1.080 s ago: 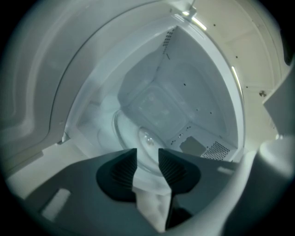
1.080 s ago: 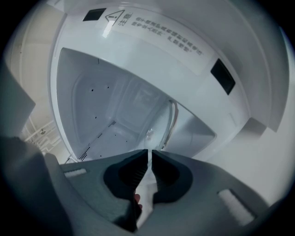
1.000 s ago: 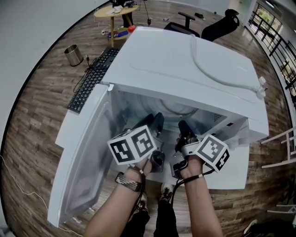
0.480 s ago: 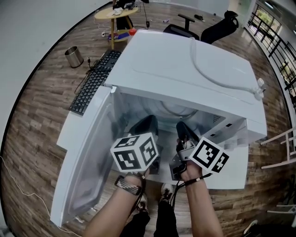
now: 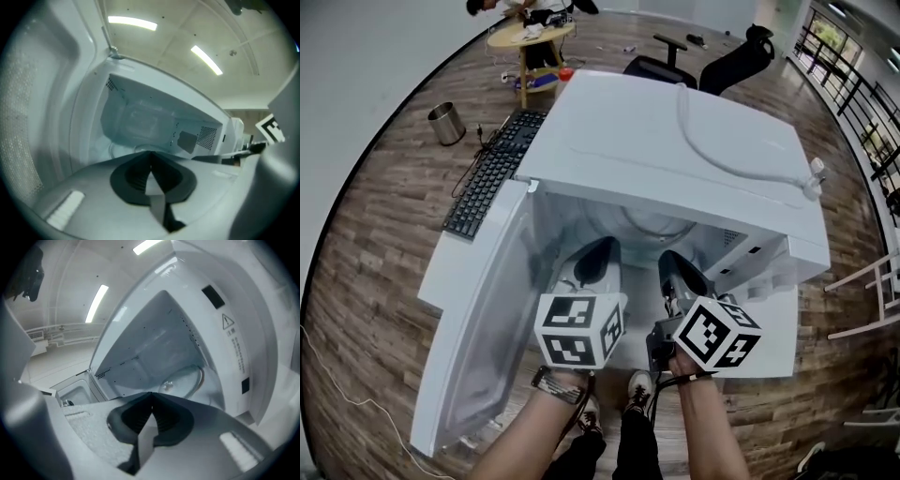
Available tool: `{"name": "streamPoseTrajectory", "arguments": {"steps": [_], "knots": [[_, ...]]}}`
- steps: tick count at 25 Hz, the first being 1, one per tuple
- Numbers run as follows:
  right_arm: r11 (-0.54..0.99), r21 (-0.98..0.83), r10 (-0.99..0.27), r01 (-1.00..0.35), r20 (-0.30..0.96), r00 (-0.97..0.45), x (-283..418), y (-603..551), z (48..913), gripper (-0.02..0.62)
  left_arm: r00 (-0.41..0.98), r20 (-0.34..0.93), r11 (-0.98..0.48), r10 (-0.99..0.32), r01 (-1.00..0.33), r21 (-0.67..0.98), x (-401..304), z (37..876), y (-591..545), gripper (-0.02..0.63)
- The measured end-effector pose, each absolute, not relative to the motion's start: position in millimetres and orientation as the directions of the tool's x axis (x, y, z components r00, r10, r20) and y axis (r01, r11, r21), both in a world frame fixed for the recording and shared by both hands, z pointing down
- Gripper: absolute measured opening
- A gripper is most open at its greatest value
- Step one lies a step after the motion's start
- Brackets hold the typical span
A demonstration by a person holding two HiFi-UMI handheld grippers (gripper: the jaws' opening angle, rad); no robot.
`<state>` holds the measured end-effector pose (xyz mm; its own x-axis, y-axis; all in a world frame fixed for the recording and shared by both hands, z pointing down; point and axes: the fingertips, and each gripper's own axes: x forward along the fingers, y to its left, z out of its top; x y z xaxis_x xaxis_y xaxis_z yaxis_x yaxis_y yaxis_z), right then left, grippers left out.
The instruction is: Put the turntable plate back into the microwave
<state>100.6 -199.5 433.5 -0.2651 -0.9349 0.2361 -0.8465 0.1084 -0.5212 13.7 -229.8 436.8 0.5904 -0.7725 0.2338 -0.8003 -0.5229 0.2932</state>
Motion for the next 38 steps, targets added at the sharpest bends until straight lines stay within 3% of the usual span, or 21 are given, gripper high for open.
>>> {"name": "streamPoseTrajectory", "arguments": {"steps": [20,32,38], "knots": [[0.158,-0.155,-0.983,-0.975,0.066,-0.170,122.4,-153.8,313.7,0.002,0.668,0.002,-0.667,-0.744,-0.742,0.062,37.2,316.4,-181.6,0.003],[0.173,-0.072,-0.982,-0.982,-0.094,-0.166,140.8,-142.3,199.2,0.002,0.698,-0.115,-0.702,-0.707,-0.712,-0.007,44.2,213.6,-169.2,0.003],[0.160,-0.035,-0.982,-0.986,-0.110,-0.155,148.8,-139.3,174.2,0.002,0.714,-0.098,-0.712,-0.693,-0.700,-0.061,35.9,193.2,-169.4,0.003]]}}
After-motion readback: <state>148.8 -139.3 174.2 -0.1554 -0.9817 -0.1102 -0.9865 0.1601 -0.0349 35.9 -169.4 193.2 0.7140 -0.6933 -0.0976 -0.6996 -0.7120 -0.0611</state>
